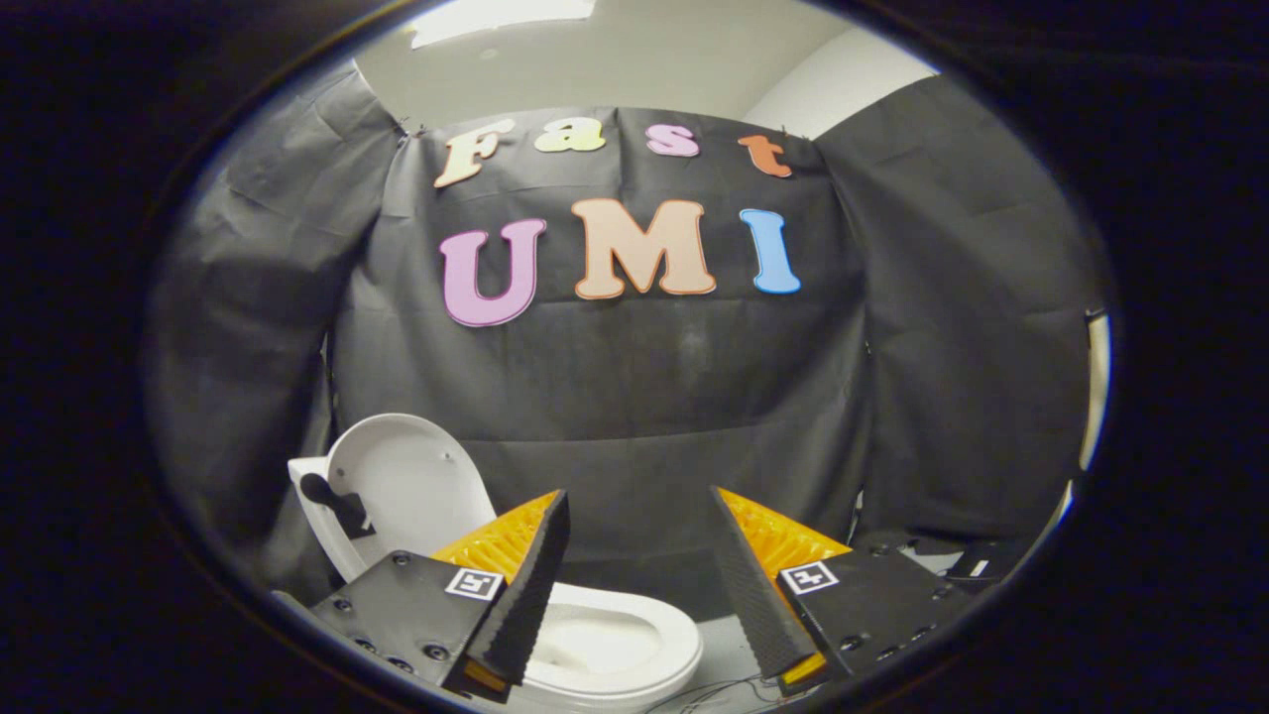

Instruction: Open the toilet lid.

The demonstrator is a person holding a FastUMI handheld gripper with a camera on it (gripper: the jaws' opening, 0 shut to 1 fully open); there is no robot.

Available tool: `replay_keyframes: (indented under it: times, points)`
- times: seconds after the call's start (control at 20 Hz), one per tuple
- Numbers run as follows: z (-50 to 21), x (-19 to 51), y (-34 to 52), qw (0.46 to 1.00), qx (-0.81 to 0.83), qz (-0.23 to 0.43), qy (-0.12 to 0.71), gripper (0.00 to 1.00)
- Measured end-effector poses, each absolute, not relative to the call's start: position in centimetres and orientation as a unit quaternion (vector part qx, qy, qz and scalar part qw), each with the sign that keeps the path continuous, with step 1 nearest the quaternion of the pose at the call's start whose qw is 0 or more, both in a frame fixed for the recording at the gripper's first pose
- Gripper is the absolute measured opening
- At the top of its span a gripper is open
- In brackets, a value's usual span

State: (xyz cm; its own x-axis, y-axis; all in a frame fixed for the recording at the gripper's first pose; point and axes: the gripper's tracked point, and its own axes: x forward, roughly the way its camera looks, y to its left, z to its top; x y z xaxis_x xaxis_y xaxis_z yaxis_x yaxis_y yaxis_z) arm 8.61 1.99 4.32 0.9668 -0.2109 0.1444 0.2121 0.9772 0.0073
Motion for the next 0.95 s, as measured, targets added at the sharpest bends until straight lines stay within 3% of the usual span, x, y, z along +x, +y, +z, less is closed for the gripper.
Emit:
replay_keyframes:
  times: [0.25, 0.95]
  points:
    - [3.9, 7.7, 1.8, 0.993, -0.032, -0.071, -0.087, 0.86]
    - [1.4, 7.6, 2.5, 0.997, -0.071, -0.020, -0.030, 0.87]
